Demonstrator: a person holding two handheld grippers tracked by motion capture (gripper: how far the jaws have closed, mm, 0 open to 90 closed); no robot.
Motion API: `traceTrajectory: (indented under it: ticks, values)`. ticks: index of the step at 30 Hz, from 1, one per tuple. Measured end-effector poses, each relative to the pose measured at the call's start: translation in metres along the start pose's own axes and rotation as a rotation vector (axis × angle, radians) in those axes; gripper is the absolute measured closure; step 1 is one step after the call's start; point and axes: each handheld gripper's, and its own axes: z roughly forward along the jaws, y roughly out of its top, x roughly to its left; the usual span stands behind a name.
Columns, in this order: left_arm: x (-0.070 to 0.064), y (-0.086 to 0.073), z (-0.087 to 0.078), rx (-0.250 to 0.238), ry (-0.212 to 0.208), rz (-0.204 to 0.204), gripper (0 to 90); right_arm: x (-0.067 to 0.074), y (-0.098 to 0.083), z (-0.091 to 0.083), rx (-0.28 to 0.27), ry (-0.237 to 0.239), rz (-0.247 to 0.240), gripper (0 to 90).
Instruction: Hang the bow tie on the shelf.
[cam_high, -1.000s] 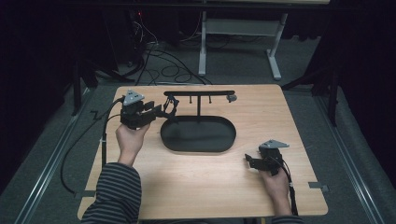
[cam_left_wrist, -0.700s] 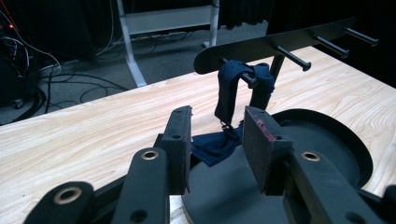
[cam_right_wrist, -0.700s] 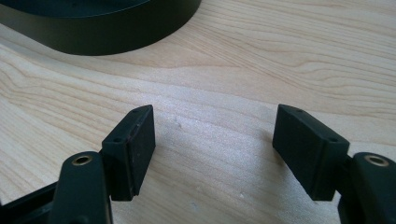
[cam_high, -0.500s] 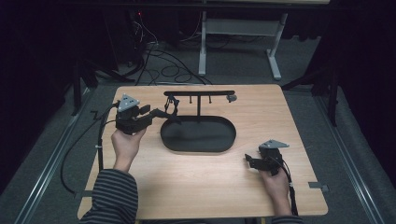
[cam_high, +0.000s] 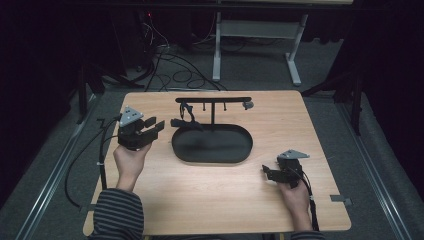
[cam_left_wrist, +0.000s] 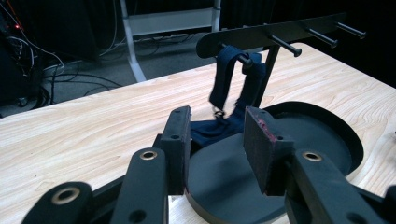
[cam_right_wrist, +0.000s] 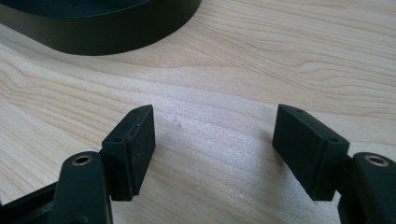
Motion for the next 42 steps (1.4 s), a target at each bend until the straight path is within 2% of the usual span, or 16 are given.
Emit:
traceTrajectory:
  ticks: [42]
  values:
    - [0.003,-0.039,-0.031,-0.004,0.012,-0.055,61.4,0.001,0.0,0.0,0.002,-0.006,-0.005,31.4]
